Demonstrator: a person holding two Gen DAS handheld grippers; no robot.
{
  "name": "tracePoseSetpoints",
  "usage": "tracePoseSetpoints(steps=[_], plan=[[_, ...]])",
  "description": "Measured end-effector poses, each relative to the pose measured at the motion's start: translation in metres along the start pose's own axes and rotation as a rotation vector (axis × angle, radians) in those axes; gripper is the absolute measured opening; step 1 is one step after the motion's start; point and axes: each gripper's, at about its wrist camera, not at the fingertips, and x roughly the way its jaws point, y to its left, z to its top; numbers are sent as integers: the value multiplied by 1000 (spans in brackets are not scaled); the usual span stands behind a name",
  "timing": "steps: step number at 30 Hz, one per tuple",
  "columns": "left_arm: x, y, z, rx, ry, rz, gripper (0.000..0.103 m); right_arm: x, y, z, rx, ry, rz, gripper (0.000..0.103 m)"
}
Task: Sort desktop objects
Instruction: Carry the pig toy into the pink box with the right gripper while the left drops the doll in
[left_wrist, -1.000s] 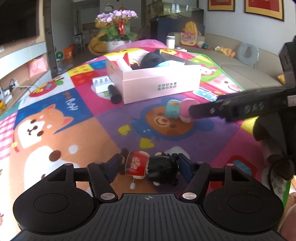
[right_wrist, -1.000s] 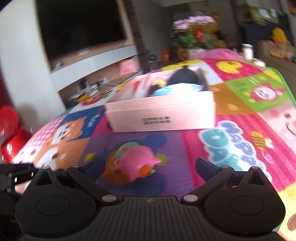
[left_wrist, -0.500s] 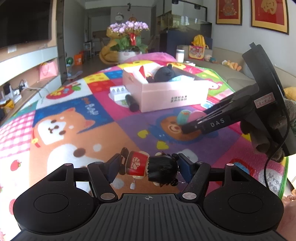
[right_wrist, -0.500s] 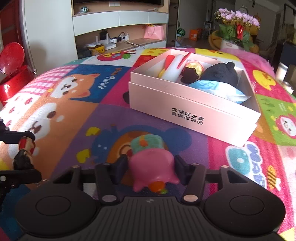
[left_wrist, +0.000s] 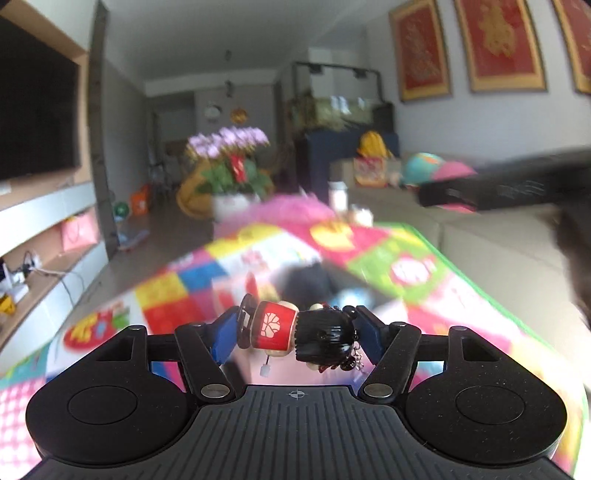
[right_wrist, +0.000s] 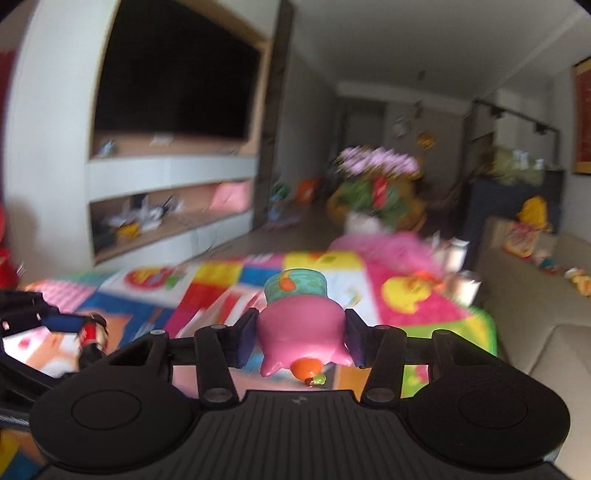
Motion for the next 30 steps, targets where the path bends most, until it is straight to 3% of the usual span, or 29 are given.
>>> tracePoseSetpoints(steps=[1,2,3,6,9,18,20,24,28,30], plan=[[15,2,10,-27,-29,5,72,2,-4,7,15,-20,-19,49],[28,5,19,-54,-61,1,81,4,-6,13,22,-36,-29,49],[40,9,27,-75,-69,5,97,7,-7,18,23,-53,-39,49],[54,23,37,-147,-54,26,97,18,-8,28,25,-76,-73,49],[40,39,26,-185,-35,78,98,30,-10,31,29,-66,-70,49],[-13,84,-42,-222,80,222,100,114,-5,47,163,106,74,52],[-25,92,-58,-221,96,252,101,133,3,50,145,141,60,62],[-41,108,-85,-259,123,298,101,146,24,53,76,159,38,62],[-47,123,-105,-356,133,302,101,152,51,57,58,190,73,62],[-46,126,-110,-373,128,290,101,163,66,61,55,248,121,51]])
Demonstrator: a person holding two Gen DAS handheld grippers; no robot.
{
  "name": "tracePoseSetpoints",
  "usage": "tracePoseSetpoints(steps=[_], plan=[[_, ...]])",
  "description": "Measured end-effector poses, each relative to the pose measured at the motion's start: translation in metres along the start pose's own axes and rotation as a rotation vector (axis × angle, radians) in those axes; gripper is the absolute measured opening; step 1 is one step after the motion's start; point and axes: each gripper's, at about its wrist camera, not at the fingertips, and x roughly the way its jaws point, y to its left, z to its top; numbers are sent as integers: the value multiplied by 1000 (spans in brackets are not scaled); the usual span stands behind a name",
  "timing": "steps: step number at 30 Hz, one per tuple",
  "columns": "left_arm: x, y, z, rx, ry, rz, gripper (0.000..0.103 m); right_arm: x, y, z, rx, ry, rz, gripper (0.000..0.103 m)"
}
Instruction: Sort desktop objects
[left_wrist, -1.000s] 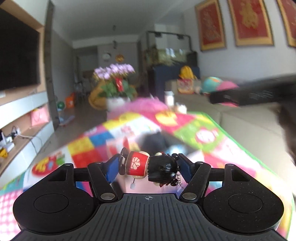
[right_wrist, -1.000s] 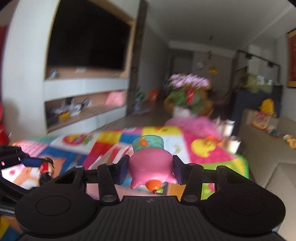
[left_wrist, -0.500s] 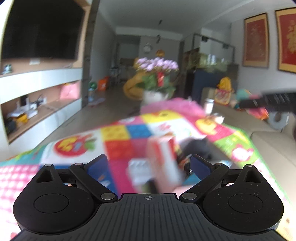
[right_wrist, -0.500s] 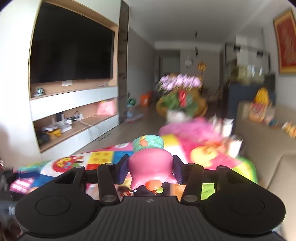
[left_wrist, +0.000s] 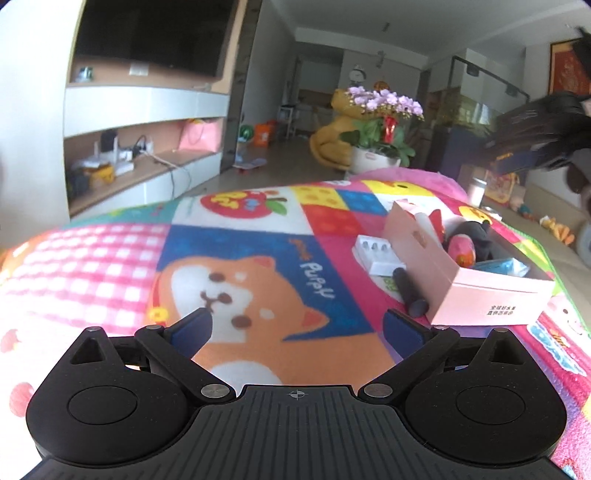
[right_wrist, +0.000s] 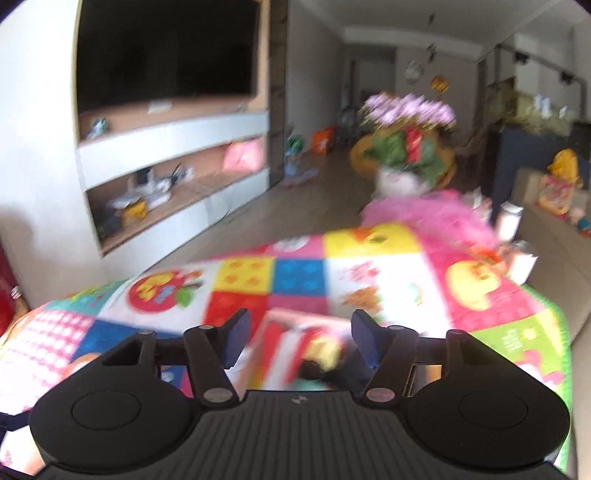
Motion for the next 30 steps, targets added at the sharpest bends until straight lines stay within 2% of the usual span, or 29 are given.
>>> tracePoseSetpoints(steps=[1,2,4,7,10,14,18,20,23,26,30], plan=[[0,1,-2,1,-5,-5,101,9,8,2,1,42,29,38],[2,1,-4,2,-10,-10,101,23,18,7,3,95,56,30],[6,0,-8,0,-11,-20,101,52,38,10,16,195,85,29],[10,2,-11,-24,-5,-21,101,99,67,10,6,300,63,29],[9,7,-10,-63,-12,-20,101,138,93,8,-56,330,-6,29],[9,9,-10,-83,-2,-11,101,186,119,5,-175,338,-157,29],[11,18,-10,-144,18,-4,101,221,130,-2,-247,394,-227,26],[11,23,-10,-181,16,-12,101,229,127,-6,-245,414,-265,24],[9,27,-10,-201,8,-2,101,224,119,-9,-222,455,-236,20],[6,28,-10,-203,-11,20,101,205,118,-15,-218,483,-179,21],[4,33,-9,-215,-39,56,101,168,125,-36,-235,534,-55,21]])
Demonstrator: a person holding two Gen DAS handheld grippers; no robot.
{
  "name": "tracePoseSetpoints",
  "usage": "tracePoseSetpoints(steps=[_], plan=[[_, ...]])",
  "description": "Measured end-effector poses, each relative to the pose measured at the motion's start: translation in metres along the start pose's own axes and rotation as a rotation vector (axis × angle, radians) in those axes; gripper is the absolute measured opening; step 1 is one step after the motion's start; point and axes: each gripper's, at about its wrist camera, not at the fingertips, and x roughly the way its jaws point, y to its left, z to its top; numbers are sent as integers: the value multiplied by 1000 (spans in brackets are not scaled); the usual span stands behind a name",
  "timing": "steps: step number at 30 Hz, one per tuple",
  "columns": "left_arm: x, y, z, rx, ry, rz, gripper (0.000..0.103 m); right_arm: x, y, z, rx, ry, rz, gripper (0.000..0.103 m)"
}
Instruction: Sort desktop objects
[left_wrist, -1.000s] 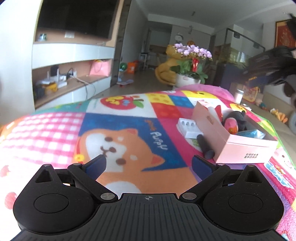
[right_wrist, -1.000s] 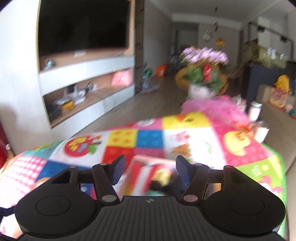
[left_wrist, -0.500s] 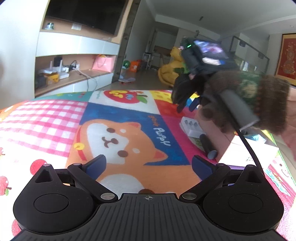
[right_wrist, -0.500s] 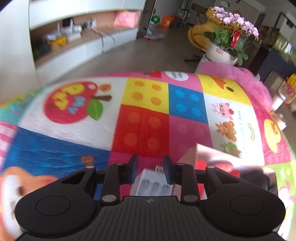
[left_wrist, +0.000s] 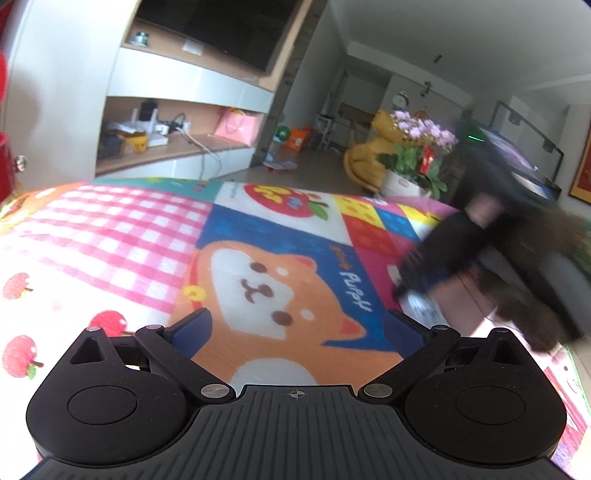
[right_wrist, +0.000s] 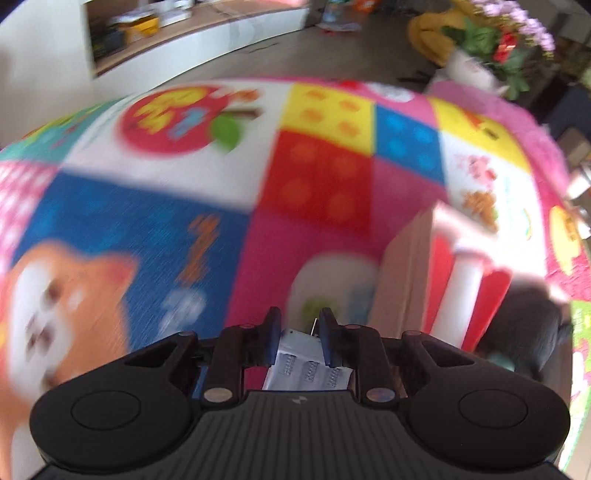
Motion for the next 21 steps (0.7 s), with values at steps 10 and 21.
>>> tracePoseSetpoints(steps=[10,21], plan=[[0,4,2,4,-20,13,101,-115,-10,-146,-120,-200,217,42],[-11,-37,-4,159,-11,-51,102,-123,-50,-273,-30,-307,191,67]])
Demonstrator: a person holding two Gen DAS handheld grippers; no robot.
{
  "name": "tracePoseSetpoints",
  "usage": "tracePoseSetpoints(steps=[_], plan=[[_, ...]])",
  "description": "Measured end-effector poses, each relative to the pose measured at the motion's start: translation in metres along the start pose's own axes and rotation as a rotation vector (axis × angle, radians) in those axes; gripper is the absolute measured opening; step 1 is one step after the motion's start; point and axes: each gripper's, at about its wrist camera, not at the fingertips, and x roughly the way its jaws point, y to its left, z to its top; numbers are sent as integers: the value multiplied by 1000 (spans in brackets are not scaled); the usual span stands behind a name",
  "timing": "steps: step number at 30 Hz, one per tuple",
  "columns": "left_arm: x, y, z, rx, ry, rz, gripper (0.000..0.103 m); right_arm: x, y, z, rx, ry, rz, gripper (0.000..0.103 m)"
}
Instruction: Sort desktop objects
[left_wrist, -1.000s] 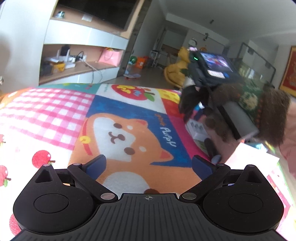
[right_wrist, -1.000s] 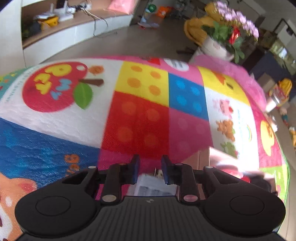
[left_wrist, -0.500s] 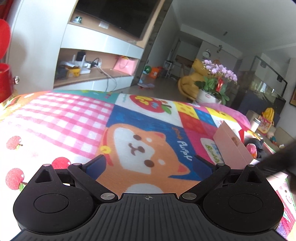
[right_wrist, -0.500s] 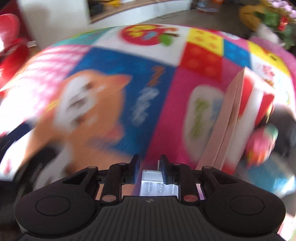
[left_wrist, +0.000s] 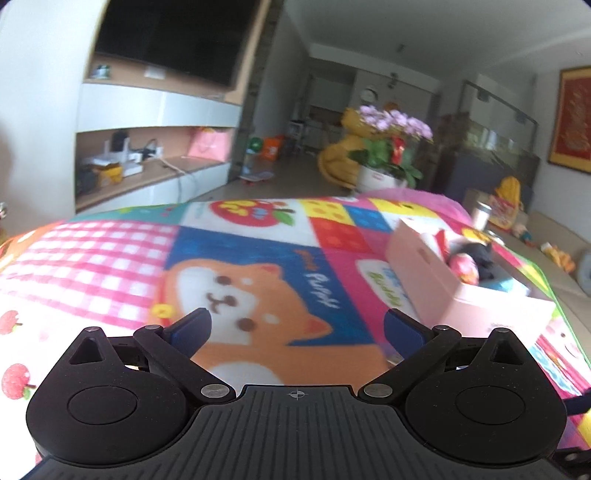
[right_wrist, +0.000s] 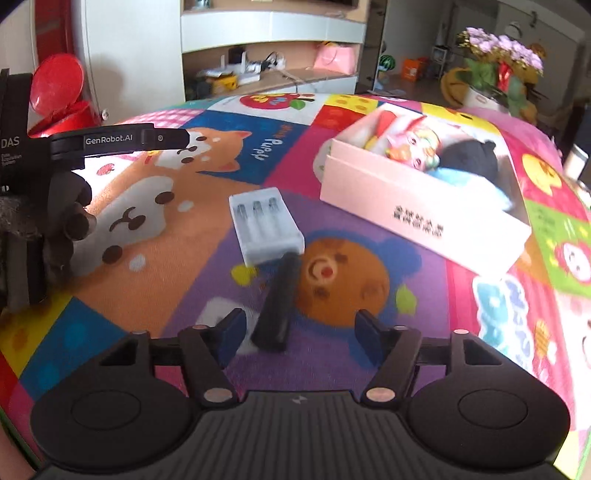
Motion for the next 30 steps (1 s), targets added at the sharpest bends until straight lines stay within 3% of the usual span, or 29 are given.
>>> tracePoseSetpoints(steps=[3,5,8,12,14,16,19,23,30], plan=[[-2,-13,-3,19,29,-26,102,4,-1,-6,1,-3,41,69],[-3,-20,-6,45,47,-41,102,2,1,-10,-52,-23,20,70],[-4,-36,-11,113,79,-77,103,1,-5,-12,-106,-103,-137,77],[-1,-65,-20,235,140,-164,103,0,-44,-10,68,-157,-332,81],[2,-80,-27,306,170,-199,103,-2,-69,-15,224,-158,-295,85],[6,-94,-34,373,184,-201,103,-5,-90,-25,359,-152,-202,88],[16,-106,-37,431,203,-198,103,-2,-105,-44,481,-131,-114,93],[38,-110,-30,475,230,-207,103,-3,-101,-54,494,-172,-92,103],[75,-104,-22,451,329,-292,103,1,-103,-53,503,-176,-89,103]])
